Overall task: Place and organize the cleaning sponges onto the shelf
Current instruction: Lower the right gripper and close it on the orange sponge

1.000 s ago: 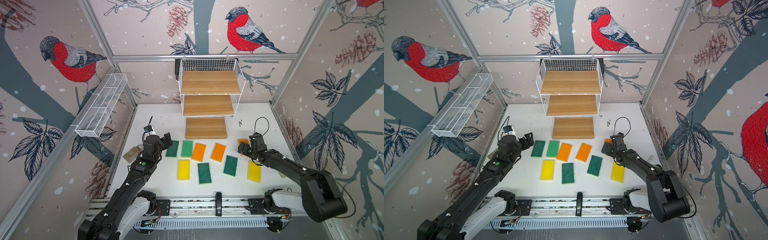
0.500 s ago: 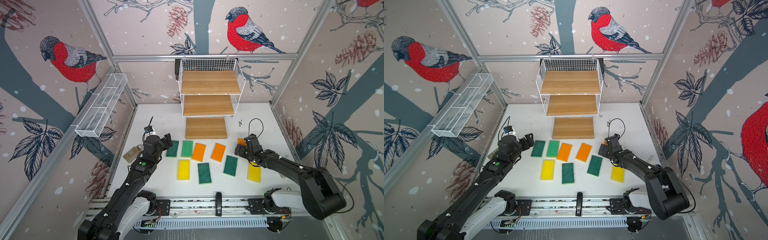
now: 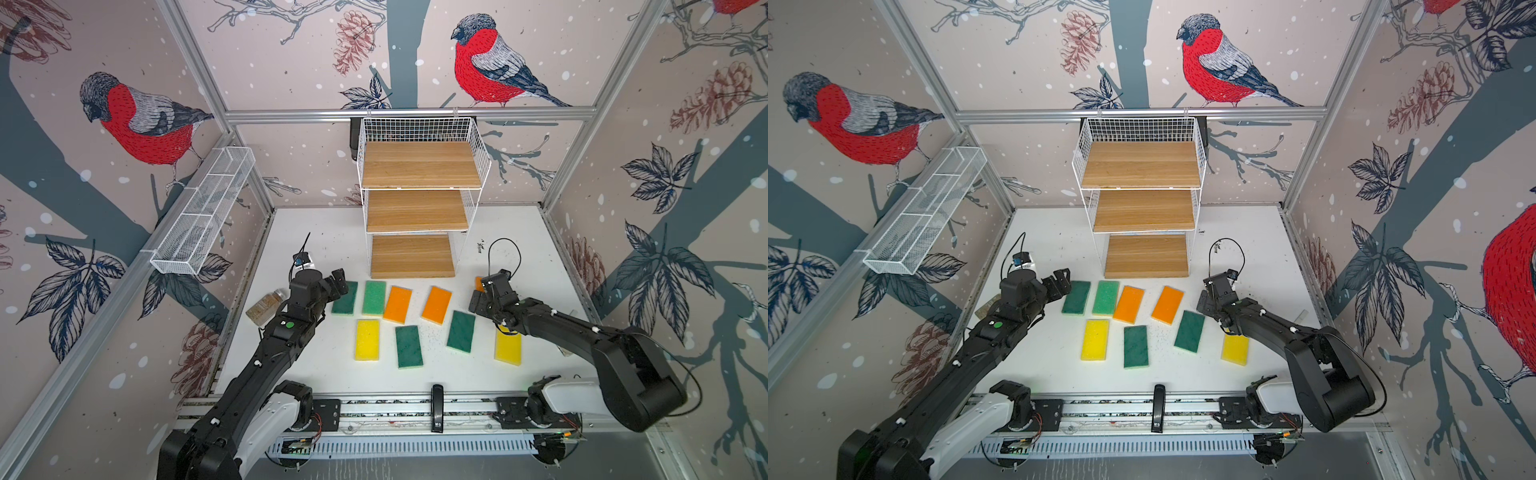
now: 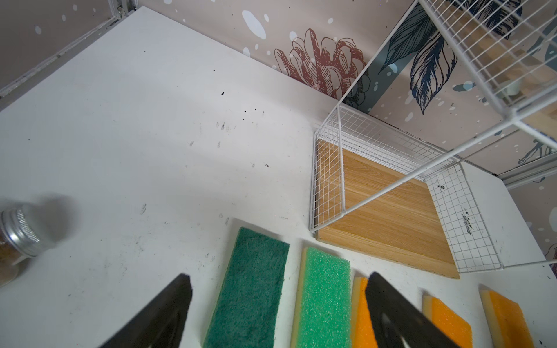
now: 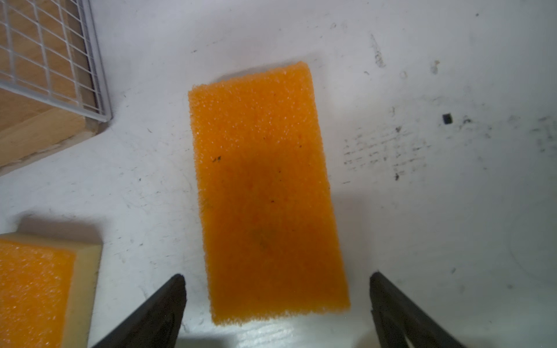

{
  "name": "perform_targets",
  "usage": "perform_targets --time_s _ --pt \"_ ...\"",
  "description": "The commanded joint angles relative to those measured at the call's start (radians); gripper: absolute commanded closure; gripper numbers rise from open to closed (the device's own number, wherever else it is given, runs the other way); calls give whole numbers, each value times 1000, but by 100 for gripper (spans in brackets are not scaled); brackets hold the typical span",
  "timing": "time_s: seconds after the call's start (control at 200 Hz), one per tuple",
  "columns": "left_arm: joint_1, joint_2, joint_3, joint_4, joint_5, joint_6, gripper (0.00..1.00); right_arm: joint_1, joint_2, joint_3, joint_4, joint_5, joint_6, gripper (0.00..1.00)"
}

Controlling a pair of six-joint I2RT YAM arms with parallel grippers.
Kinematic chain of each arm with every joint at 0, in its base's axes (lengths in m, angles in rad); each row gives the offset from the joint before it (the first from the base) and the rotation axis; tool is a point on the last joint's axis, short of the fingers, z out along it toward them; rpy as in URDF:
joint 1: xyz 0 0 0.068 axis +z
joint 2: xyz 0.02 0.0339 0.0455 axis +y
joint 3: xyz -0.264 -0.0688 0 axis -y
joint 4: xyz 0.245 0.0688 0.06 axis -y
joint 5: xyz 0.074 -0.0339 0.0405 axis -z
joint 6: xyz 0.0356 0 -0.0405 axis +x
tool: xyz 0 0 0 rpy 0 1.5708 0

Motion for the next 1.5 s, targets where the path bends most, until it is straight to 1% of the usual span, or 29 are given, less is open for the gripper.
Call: perform_targets --time_s 0.0,0.265,0.51,0.645,0.78,0.935,0.996,1.096,1.316,1.491 --pt "1 2 4 5 -2 -5 9 10 30 16 -8 32 -1 6" --pt "1 15 5 6 -2 -5 9 13 72 23 -1 44 -5 13" --pt "1 31 6 6 0 -6 9 14 111 57 -9 56 -28 11" --pt "1 32 7 5 -1 -6 9 13 135 75 -14 62 -38 12" --pt "1 29 9 -3 -6 -8 9 13 138 72 -13 63 -34 16" --pt "0 20 6 8 27 -11 9 15 137 78 -23 80 -39 22" --pt "1 20 5 5 21 -12 9 16 138 78 -24 81 -40 23" --pt "0 20 7 -4 14 -12 9 16 138 81 -29 79 -39 30" --pt "1 14 7 -1 12 -12 9 25 106 83 -46 87 -52 35" --pt "1 18 10 -3 16 -12 9 35 57 78 -62 87 -52 35"
